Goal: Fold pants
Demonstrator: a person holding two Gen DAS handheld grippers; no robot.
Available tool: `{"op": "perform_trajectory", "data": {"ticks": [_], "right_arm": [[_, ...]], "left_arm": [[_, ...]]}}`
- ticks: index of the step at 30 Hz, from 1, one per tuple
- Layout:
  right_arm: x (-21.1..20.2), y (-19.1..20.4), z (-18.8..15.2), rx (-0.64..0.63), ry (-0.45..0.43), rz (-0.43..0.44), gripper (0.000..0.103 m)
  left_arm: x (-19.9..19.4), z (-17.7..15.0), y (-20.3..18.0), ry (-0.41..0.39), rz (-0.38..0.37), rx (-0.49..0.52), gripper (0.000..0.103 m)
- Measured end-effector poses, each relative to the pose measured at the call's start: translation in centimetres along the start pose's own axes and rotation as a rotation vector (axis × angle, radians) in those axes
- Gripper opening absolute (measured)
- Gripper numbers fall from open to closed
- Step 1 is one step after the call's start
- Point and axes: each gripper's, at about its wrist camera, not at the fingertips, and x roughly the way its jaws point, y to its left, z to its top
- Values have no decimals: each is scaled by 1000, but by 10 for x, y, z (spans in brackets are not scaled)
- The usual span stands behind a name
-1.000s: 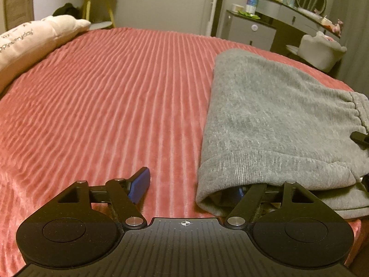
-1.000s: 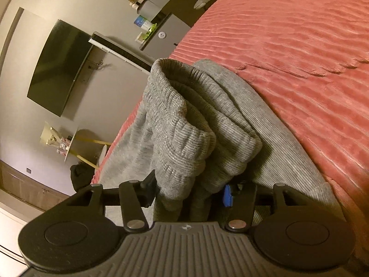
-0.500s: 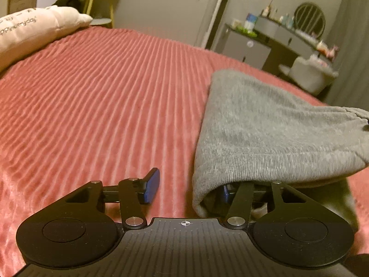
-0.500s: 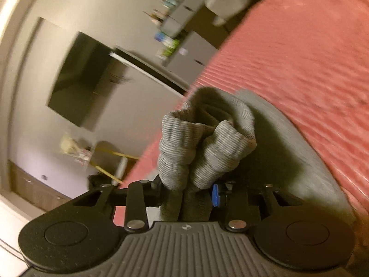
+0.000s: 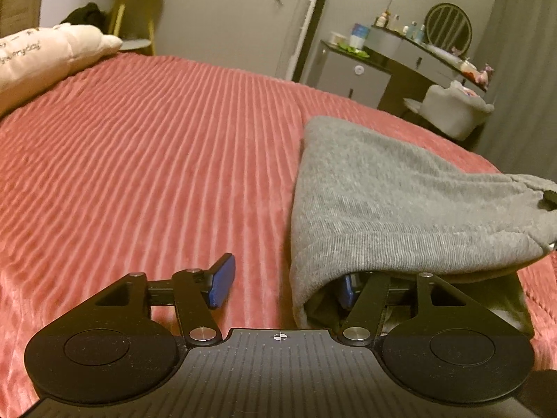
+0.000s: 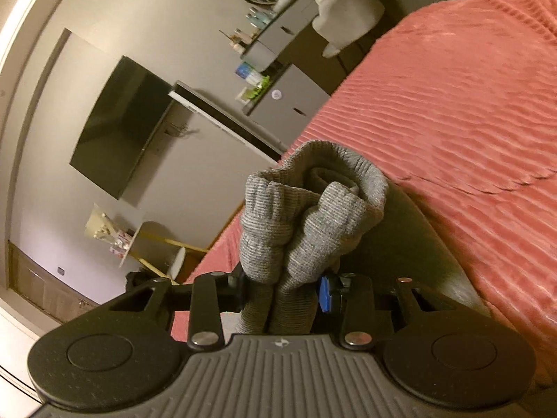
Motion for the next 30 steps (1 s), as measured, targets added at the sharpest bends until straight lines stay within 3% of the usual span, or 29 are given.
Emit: {"op": "perform_trajectory", "data": {"ticks": [7, 10, 12, 14, 17, 19, 20, 23, 25, 27, 30], "right_arm": [[4, 3, -2, -66, -5, 10, 37], [4, -1, -1, -108, 31, -21, 39], [7, -4, 0, -147, 81, -121, 48], [7, -7, 0, -195, 106, -244, 56], [-1, -15, 2, -168, 108, -258, 63], [-8, -14, 4, -170, 85, -282, 78], [-13, -14, 7, -164, 71, -287, 79], [-26, -6, 15, -186, 5, -260, 75], [-26, 11, 14, -272, -29, -221, 57], [-16, 28, 8, -367, -13, -167, 44], [14, 46, -10, -461, 77, -102, 42]], "left_arm": [[0, -3, -1, 5, 2, 7, 65], [-1, -4, -2, 26, 30, 17, 70], [-3, -2, -3, 86, 74, 25, 79], [-12, 0, 3, 137, 64, 11, 80], [-33, 2, 13, 95, 47, -46, 89], [-42, 6, 19, 44, 60, -76, 91], [-45, 8, 19, 16, 69, -79, 91], [-40, 15, 10, -14, 91, -31, 91], [-31, 21, -3, -7, 84, 14, 91], [-23, 24, -22, -14, 50, 71, 91], [-5, 23, -45, -3, 21, 167, 92]]}}
